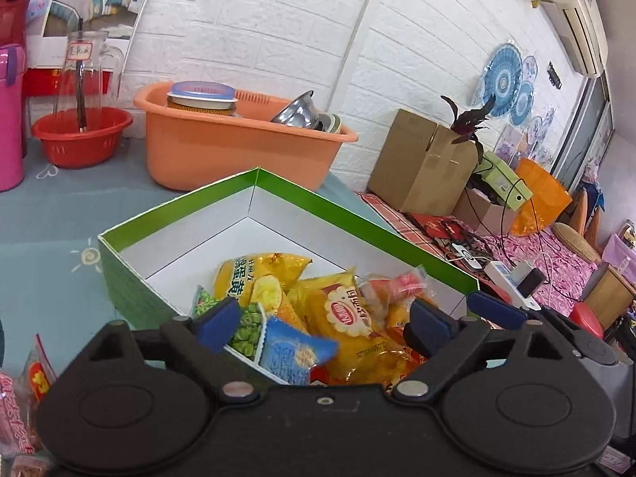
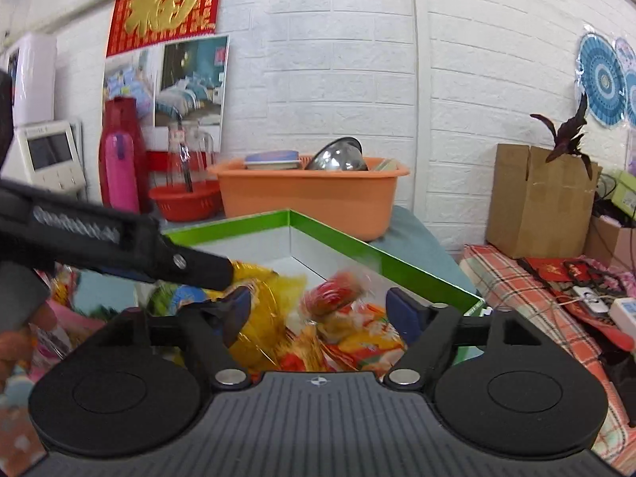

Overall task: Organize snacks
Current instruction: 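Lift both packets into the green box and open both tools, then close the left tool on the clear round-biscuit bag while the right tool reaches into the pile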

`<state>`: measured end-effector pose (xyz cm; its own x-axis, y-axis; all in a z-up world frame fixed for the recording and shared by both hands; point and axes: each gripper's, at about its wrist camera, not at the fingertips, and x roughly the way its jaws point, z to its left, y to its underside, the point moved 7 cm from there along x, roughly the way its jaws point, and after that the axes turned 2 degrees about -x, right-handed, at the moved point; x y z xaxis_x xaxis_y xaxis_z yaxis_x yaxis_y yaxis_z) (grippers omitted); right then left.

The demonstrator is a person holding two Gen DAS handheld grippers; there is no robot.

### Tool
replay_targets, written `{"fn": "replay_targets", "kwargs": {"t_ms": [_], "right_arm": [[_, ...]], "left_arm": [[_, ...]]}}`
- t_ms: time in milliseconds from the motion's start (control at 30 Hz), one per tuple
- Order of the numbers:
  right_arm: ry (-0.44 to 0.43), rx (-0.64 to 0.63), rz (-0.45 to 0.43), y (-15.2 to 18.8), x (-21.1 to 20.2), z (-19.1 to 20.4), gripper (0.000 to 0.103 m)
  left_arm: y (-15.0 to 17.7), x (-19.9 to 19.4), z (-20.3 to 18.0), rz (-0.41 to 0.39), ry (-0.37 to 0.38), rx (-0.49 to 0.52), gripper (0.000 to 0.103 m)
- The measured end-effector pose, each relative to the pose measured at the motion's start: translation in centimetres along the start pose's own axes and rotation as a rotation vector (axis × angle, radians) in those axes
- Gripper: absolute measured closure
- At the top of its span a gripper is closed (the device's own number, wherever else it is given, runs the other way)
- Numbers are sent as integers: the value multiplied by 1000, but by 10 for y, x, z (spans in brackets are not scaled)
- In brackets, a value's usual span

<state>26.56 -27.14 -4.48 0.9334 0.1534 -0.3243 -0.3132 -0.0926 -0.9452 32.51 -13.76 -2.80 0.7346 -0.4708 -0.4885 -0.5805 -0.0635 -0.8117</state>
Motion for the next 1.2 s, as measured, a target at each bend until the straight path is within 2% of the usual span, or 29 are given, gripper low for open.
{"fn": "replay_targets", "kwargs": {"t_ms": [133,233,400,567,800,900,1067,1200], "right_arm": [[14,9,15,-1,-6,-3,0],[0,14,-7,-9,-20,0,0],[-15,-2,-34,-21,-51,14,0],[-94,18,-80,-30,-88,34,0],[-203,21,-134,-42,-120,64,0],[-239,8,-99,-31,-117,78,0],[-303,11,19,-6,-95,104,0],[-323,-21,57,3,-78,124,0]], "left_arm": [[-3,-12,-2,-8,-6,1,0],[-7,-28,-8,-24,-1,3,0],[-6,-73,-10,-57,-16,-8,0],[2,-125,2,-104,-42,-25,0],[32,-171,39,-103,-132,-67,0],[51,-181,60,-73,-164,-128,0],[79,-191,89,-31,-194,-198,0],[92,-199,104,-23,-196,-240,0]]}}
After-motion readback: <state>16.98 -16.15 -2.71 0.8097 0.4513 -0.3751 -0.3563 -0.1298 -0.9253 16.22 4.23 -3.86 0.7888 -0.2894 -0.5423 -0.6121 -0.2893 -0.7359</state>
